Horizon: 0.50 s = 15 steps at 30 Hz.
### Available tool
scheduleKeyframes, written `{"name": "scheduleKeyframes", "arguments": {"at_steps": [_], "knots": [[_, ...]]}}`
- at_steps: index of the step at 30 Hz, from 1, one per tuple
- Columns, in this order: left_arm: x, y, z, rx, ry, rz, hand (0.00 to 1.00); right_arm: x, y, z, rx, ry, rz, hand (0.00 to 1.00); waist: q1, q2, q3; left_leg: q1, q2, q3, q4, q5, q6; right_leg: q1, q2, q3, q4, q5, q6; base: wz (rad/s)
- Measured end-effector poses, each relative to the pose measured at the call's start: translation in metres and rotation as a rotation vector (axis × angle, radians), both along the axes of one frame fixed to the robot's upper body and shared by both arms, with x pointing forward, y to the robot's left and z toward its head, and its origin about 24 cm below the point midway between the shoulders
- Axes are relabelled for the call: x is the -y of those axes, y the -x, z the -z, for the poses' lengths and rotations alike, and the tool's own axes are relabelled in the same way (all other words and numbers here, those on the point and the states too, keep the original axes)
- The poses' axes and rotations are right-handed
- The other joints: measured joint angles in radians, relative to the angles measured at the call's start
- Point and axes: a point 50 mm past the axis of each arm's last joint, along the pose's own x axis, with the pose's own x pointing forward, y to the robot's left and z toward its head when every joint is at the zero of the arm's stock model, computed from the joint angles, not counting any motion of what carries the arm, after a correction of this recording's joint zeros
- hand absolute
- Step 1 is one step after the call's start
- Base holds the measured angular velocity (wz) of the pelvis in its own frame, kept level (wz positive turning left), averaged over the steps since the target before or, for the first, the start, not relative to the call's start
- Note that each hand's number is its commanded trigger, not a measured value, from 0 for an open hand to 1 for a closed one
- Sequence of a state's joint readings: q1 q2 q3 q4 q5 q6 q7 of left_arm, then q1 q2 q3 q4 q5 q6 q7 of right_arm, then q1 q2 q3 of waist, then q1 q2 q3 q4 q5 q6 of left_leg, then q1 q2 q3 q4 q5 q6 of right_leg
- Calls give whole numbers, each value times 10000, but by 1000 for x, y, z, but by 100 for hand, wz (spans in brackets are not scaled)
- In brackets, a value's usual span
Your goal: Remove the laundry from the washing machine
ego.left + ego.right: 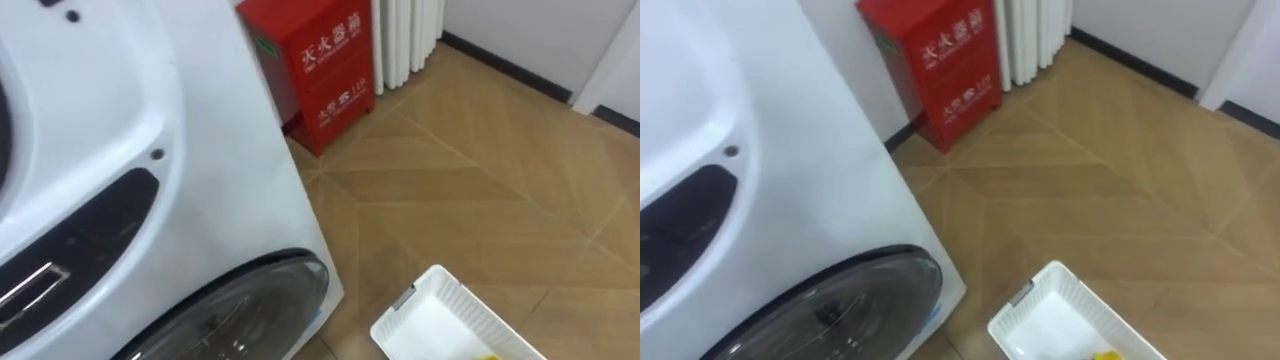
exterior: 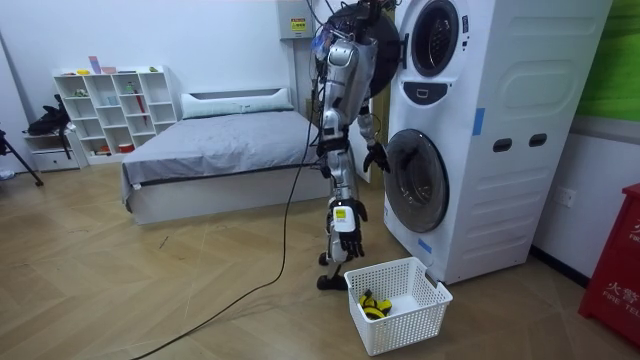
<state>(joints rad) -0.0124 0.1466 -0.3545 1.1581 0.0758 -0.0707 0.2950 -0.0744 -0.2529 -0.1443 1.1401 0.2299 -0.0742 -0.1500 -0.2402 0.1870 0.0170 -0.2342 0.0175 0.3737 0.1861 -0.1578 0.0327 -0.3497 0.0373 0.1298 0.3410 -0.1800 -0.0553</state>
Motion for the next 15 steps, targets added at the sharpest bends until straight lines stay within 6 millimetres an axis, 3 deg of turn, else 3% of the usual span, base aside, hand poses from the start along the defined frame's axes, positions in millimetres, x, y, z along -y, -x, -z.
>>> {"name": "scheduleKeyframes", "arguments": {"at_steps": [6, 8, 11, 15], "knots": [[-5, 19, 4, -377, -38, -275, 0, 4, 28, 8, -695, -95, 422, 0, 33, -387, -53, 546, -68, -284, -15, 24, 37, 749, -123, -337, -217, -98, 10, 20], [-7, 24, 4, -477, -92, -391, 0, 5, 45, 13, -1125, -117, 589, 0, 11, -513, -84, 768, -99, -571, -3, 24, 37, 1248, -218, -745, -527, -105, 11, 43], [-10, 26, 3, -344, -267, -547, 0, 5, 63, 17, -1416, -370, 1208, 0, 294, -774, -85, 1052, -152, -862, -56, 24, 37, 1643, -315, -1032, -692, -173, 30, 32], [-19, 35, 2, -358, -505, -1337, 0, 1, 71, 20, -1283, -1009, 2377, 0, 405, -1092, -157, 1481, -271, -1335, -203, 24, 37, 2292, -384, -1424, -978, -238, 47, 36]]}}
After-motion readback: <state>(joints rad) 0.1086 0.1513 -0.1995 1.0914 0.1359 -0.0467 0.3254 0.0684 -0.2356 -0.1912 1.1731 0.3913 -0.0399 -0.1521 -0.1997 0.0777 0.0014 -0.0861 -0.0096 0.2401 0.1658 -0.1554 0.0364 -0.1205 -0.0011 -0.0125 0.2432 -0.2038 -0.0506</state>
